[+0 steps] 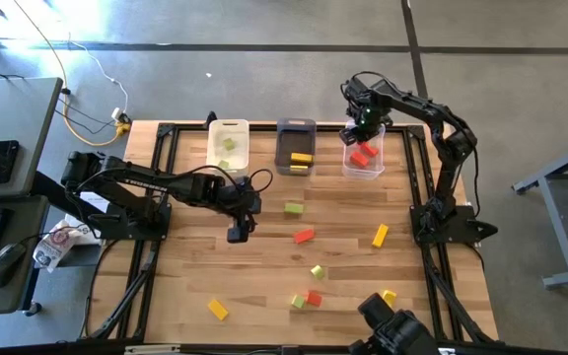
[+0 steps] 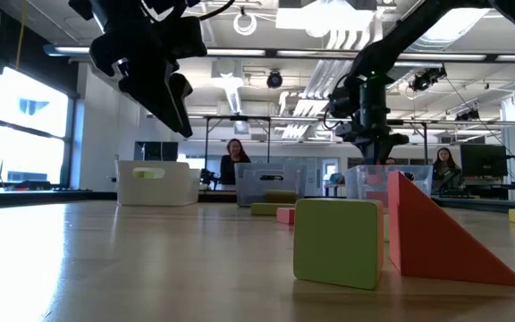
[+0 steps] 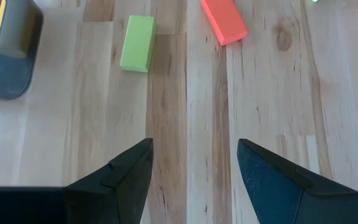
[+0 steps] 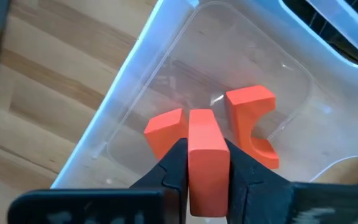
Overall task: Sort & place blocks by color
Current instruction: Put the orange block into the transparent bin, then put the yellow block into the black bin
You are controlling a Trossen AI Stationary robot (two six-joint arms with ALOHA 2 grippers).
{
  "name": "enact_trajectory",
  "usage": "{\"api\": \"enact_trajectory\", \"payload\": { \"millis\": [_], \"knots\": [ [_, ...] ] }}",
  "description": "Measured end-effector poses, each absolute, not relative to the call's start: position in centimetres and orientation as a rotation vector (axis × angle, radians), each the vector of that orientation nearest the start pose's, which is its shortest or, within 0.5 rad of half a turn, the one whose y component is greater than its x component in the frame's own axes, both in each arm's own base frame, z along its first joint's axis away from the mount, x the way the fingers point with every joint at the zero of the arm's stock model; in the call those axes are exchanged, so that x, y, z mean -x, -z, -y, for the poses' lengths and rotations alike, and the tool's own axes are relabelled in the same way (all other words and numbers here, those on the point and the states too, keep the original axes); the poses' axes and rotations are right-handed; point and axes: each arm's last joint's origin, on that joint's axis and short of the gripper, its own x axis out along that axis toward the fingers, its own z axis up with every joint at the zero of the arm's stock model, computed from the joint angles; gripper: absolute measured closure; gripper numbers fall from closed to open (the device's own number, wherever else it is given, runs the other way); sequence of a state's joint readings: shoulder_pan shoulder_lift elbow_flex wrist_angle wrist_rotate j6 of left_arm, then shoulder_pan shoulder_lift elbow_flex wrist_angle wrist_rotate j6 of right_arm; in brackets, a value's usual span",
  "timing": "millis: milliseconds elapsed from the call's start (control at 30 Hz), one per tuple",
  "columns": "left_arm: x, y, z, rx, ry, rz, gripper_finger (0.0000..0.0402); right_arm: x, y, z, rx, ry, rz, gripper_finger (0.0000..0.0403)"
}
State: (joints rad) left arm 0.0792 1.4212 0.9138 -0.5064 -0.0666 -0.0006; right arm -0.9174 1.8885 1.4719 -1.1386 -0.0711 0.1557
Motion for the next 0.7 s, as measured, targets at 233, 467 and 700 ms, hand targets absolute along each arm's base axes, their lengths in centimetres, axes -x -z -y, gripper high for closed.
{"api": "enact_trajectory", "payload": {
  "millis": [233, 467, 700],
  "knots": [
    [-27.4, -21.6, -2.4, 0.005, -0.132, -1.015, 0.0184, -21.7, -21.3, 27.8, -0.821, 0.859, -1.39, 0.032],
    [-27.4, -21.6, -2.4, 0.004, -0.132, -1.015, 0.0184, -22.5, -21.4, 27.2, -0.718, 0.886, -1.436, 0.028],
    [-27.4, -21.6, -2.4, 0.004, -0.132, -1.016, 0.0184, -23.1, -21.4, 26.4, -0.715, 0.871, -1.45, 0.025]
  ]
}}
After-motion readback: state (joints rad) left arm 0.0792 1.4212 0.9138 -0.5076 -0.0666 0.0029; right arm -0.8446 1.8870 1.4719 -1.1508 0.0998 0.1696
